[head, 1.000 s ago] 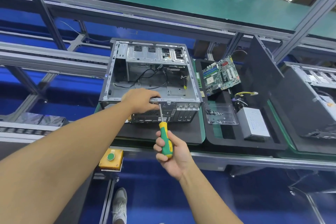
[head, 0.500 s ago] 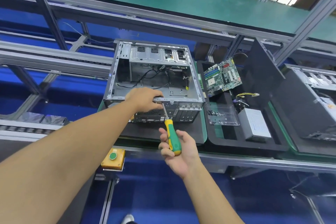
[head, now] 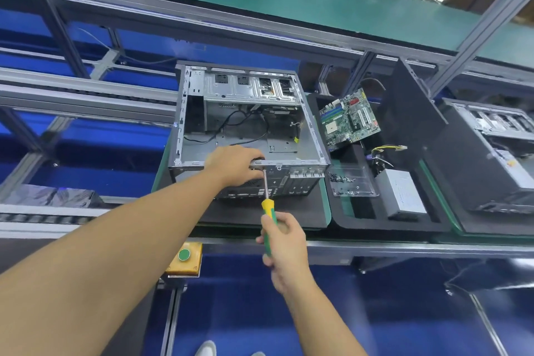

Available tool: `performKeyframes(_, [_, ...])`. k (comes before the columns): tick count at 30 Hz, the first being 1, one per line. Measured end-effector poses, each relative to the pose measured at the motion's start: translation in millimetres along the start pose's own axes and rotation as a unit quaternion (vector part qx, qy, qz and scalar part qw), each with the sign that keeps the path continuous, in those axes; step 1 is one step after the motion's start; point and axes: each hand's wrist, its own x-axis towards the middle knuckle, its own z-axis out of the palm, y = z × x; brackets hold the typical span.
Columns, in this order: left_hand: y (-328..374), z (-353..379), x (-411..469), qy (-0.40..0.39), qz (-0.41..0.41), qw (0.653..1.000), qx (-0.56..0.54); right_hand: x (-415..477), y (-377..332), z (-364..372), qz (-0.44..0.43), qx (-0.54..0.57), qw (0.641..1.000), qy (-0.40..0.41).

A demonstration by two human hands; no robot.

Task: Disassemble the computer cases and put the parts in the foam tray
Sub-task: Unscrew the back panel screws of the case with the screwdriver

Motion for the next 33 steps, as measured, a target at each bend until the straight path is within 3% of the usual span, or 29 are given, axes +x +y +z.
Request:
performKeyframes(1, [0,0,0,0.003,0.003,1.000,0.001,1,-4,0,0.111,0.182,0.976,-0.044])
performKeyframes(3, [0,-1,0,0.010,0.007,1.000,0.004,0,-5,-5,0.234,0.379,0.887,-0.121])
performKeyframes(5, [0,0,0,0.018,0.010,1.000,0.005,2,-6,-7,0.272,0.442,0.834,-0.185])
performKeyframes(7, [-1,2,0,0.026,0.012,1.000,0.003,4,-10,-11,0.286,0.453,0.814,-0.224])
performKeyframes(9, [-1,3,-1,0.029,0.010,1.000,0.004,6,-19,-13,0.275,0.403,0.843,-0.228])
performKeyframes(10, [-1,2,0,0.025,0.006,1.000,0.001,6,-21,-12,0.241,0.330,0.887,-0.213])
performKeyframes(12, [-1,1,0,0.011,-0.001,1.000,0.003,1,-20,-10,0.095,0.025,0.988,-0.119])
performKeyframes(13, [0,0,0,0.003,-0.004,1.000,0.004,-1,-17,-9,0.000,-0.155,0.986,-0.052])
performKeyframes(14, [0,-1,0,-0.005,-0.008,1.000,0.003,-1,-12,-9,-0.086,-0.306,0.948,-0.002])
performKeyframes(15, [1,-1,0,-0.011,-0.012,1.000,0.003,-1,-10,-9,-0.146,-0.388,0.910,0.032])
performKeyframes(16, [2,-2,0,-0.015,-0.016,1.000,0.004,-1,-8,-10,-0.170,-0.400,0.900,0.039])
performKeyframes(17, [3,-3,0,-0.019,-0.021,1.000,0.001,1,-9,-10,-0.149,-0.343,0.927,0.021])
performKeyframes(19, [4,-6,-1,-0.022,-0.031,0.999,-0.009,8,-17,-12,0.005,-0.070,0.996,-0.054])
performKeyframes(21, [5,-6,-2,-0.022,-0.034,0.999,-0.009,13,-25,-19,0.190,0.161,0.957,-0.149])
performKeyframes(24, [4,-6,-2,-0.021,-0.038,0.999,-0.004,15,-26,-27,0.276,0.257,0.896,-0.236])
performKeyframes(26, [5,-4,-1,-0.019,-0.038,0.999,0.000,17,-24,-30,0.262,0.249,0.902,-0.238])
performKeyframes(29, [4,-3,0,-0.012,-0.036,0.999,0.006,18,-16,-28,0.080,0.037,0.987,-0.137])
performKeyframes(31, [4,-3,1,-0.010,-0.032,0.999,0.010,20,-5,-26,-0.068,-0.155,0.984,-0.053])
performKeyframes(33, [4,-2,0,-0.010,-0.030,0.999,0.011,20,-1,-22,-0.098,-0.211,0.971,-0.058])
